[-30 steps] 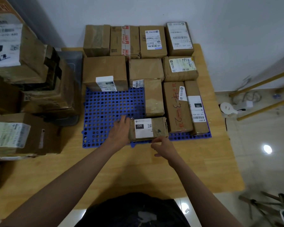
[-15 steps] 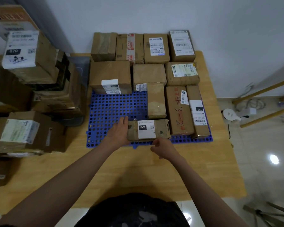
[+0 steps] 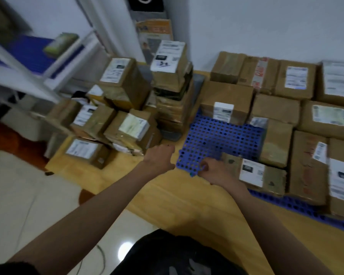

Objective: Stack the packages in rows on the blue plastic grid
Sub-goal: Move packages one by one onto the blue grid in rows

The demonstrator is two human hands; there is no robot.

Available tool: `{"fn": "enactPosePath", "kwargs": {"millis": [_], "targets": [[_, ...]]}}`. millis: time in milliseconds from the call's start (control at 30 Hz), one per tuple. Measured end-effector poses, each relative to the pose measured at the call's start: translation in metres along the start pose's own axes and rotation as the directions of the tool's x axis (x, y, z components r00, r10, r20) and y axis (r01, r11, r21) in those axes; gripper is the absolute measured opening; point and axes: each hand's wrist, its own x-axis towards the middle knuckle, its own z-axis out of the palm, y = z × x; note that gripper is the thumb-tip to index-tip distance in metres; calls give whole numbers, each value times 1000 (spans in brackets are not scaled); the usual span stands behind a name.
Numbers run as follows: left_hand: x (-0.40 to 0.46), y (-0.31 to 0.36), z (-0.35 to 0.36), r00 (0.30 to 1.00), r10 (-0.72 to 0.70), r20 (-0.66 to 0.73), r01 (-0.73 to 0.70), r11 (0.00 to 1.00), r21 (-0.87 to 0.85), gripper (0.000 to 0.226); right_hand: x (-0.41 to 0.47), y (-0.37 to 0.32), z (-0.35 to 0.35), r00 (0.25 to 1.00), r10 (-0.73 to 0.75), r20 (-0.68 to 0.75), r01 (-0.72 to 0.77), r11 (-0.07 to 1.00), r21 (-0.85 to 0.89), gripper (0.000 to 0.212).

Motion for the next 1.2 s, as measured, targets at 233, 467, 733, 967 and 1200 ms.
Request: {"fn": "enactPosePath", "kwargs": {"millis": [233, 467, 733, 967, 1200], "targets": [[-33, -85, 11, 984, -176, 17, 177, 981, -74, 39, 20, -70, 27, 995, -90, 40, 91, 995, -31, 33], [-35, -164, 31, 968, -202, 147, 216, 972, -88, 44, 41, -130, 70, 996, -77, 47, 77, 997, 5, 36], [-31, -285, 55, 924, -347, 163, 358, 932, -49, 49, 77, -216, 150, 993, -44, 109, 38, 998, 59, 39], [-30, -407, 81, 813, -556, 172, 582, 776, -243, 94, 116, -289, 214, 981, -30, 193, 3, 991, 137, 50], [-20, -457, 103, 858, -462, 227, 504, 668, -547, 121, 147, -338, 231, 977, 42, 207, -108, 942, 317, 57]]}}
